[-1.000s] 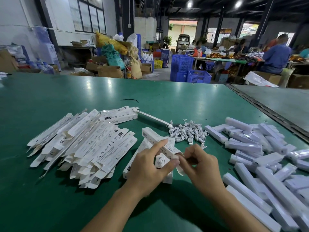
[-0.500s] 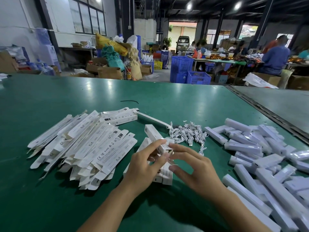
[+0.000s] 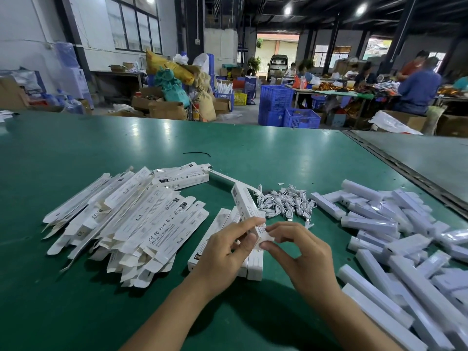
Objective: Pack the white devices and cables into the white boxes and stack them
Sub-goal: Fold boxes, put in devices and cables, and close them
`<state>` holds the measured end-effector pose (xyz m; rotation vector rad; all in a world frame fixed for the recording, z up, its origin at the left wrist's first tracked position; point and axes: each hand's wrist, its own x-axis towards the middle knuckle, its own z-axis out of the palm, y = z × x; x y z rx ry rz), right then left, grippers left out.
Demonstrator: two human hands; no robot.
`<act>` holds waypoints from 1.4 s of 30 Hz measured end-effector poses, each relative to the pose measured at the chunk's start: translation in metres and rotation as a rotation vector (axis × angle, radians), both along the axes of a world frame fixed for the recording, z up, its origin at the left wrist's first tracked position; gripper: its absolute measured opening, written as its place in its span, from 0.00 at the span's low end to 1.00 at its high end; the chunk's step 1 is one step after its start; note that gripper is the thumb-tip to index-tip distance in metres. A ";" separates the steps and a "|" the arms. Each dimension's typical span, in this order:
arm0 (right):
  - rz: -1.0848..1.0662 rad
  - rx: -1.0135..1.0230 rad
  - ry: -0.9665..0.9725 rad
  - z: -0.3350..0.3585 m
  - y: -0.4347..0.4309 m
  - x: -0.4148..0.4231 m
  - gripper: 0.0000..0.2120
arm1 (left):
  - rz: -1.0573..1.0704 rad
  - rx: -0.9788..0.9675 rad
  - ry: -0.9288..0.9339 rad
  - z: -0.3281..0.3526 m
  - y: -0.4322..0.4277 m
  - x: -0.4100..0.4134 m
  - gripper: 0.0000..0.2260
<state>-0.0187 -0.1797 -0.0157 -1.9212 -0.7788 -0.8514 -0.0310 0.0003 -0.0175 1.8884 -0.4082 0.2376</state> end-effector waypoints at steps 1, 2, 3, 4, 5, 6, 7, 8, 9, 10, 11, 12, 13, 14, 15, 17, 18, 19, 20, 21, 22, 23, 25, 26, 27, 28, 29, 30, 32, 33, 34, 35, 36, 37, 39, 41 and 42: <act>0.006 -0.005 -0.021 0.000 0.000 0.001 0.09 | -0.002 -0.018 0.001 0.000 0.000 0.000 0.13; 0.008 -0.005 -0.035 0.000 0.001 0.001 0.08 | 0.001 -0.039 0.002 0.000 -0.001 0.001 0.13; 0.010 -0.001 -0.044 0.000 0.002 0.001 0.07 | 0.009 -0.062 0.004 -0.001 -0.001 0.002 0.12; 0.014 0.005 -0.048 0.000 0.002 0.001 0.07 | 0.021 -0.081 0.008 -0.001 -0.001 0.002 0.12; 0.020 0.009 -0.051 0.001 0.003 0.001 0.06 | 0.032 -0.100 0.013 -0.002 -0.002 0.003 0.12; 0.025 0.007 -0.056 0.001 0.003 0.001 0.06 | 0.041 -0.121 0.017 -0.002 -0.003 0.004 0.11; 0.029 0.001 -0.061 0.002 0.003 0.002 0.05 | 0.051 -0.141 0.020 -0.002 -0.003 0.004 0.11; 0.034 -0.005 -0.062 0.002 0.002 0.002 0.05 | 0.060 -0.153 0.022 -0.002 -0.003 0.004 0.11; 0.039 -0.011 -0.059 0.003 0.002 0.002 0.04 | 0.065 -0.156 0.023 -0.002 -0.003 0.005 0.10; 0.043 -0.016 -0.055 0.003 0.002 0.002 0.04 | 0.065 -0.153 0.023 -0.002 -0.003 0.005 0.10; 0.043 -0.019 -0.052 0.003 0.002 0.002 0.04 | 0.062 -0.148 0.021 -0.002 -0.003 0.005 0.10; 0.043 -0.018 -0.053 0.003 0.002 0.002 0.04 | 0.056 -0.144 0.019 -0.002 -0.002 0.005 0.10; 0.042 -0.016 -0.056 0.003 0.002 0.001 0.05 | 0.050 -0.143 0.017 -0.002 -0.002 0.004 0.10; 0.040 -0.018 -0.062 0.003 0.002 0.001 0.05 | 0.041 -0.139 0.015 -0.001 -0.002 0.004 0.09; 0.036 -0.023 -0.067 0.003 0.002 0.002 0.05 | 0.032 -0.131 0.013 -0.001 -0.001 0.003 0.09; 0.033 -0.036 -0.068 0.003 0.000 0.003 0.04 | 0.016 -0.116 0.015 0.001 -0.001 0.002 0.09; 0.037 -0.043 -0.067 0.003 0.000 0.003 0.04 | 0.008 -0.111 0.021 0.001 -0.001 0.001 0.10; 0.045 -0.049 -0.066 0.003 -0.001 0.003 0.04 | -0.001 -0.108 0.028 0.001 0.000 0.001 0.11; 0.054 -0.052 -0.063 0.004 -0.002 0.003 0.04 | -0.012 -0.104 0.036 0.001 0.000 0.001 0.13; 0.062 -0.051 -0.057 0.005 -0.002 0.003 0.04 | -0.019 -0.098 0.044 0.000 0.000 0.002 0.14; 0.074 -0.050 -0.052 0.005 -0.003 0.003 0.05 | -0.022 -0.090 0.053 0.000 0.001 0.002 0.14; 0.087 -0.050 -0.045 0.005 -0.003 0.003 0.05 | -0.025 -0.084 0.063 0.000 0.001 0.002 0.13; 0.108 -0.017 0.009 0.005 -0.002 0.003 0.02 | -0.043 -0.078 0.085 0.000 0.001 0.003 0.10; 0.114 0.036 0.082 0.005 -0.001 0.001 0.03 | -0.056 -0.075 0.092 0.000 0.002 0.002 0.10; 0.120 0.098 0.171 0.006 0.000 0.000 0.07 | -0.065 -0.071 0.095 0.000 0.002 0.002 0.10; 0.136 0.144 0.246 0.006 0.001 -0.002 0.09 | -0.071 -0.070 0.096 0.000 0.002 0.001 0.10; 0.155 0.166 0.289 0.005 0.000 -0.002 0.10 | -0.076 -0.071 0.094 0.000 0.002 0.001 0.10; 0.178 0.171 0.318 0.005 0.001 -0.003 0.10 | -0.082 -0.073 0.091 0.000 0.002 0.001 0.11; 0.214 0.186 0.370 0.005 0.002 -0.004 0.09 | -0.085 -0.073 0.089 0.001 0.001 0.000 0.11; 0.225 0.205 0.389 0.005 0.002 -0.004 0.09 | -0.085 -0.073 0.092 0.001 0.002 0.000 0.11; 0.232 0.223 0.398 0.006 0.002 -0.004 0.07 | -0.085 -0.073 0.095 0.001 0.002 0.000 0.11; 0.233 0.235 0.402 0.006 0.002 -0.004 0.06 | -0.088 -0.075 0.096 0.002 0.003 -0.001 0.11; 0.229 0.244 0.406 0.007 0.003 -0.005 0.05 | -0.097 -0.081 0.093 0.004 0.003 -0.001 0.11; 0.228 0.264 0.421 0.009 0.003 -0.005 0.06 | -0.116 -0.093 0.084 0.006 0.002 -0.003 0.11; 0.249 0.311 0.468 0.011 0.003 -0.005 0.08 | -0.160 -0.121 0.061 0.009 0.000 -0.005 0.15; 0.289 0.368 0.534 0.013 0.003 -0.006 0.07 | -0.162 -0.106 0.040 0.009 -0.004 -0.007 0.17; 0.300 0.413 0.594 0.014 0.004 -0.006 0.08 | -0.143 -0.081 0.032 0.008 -0.005 -0.007 0.16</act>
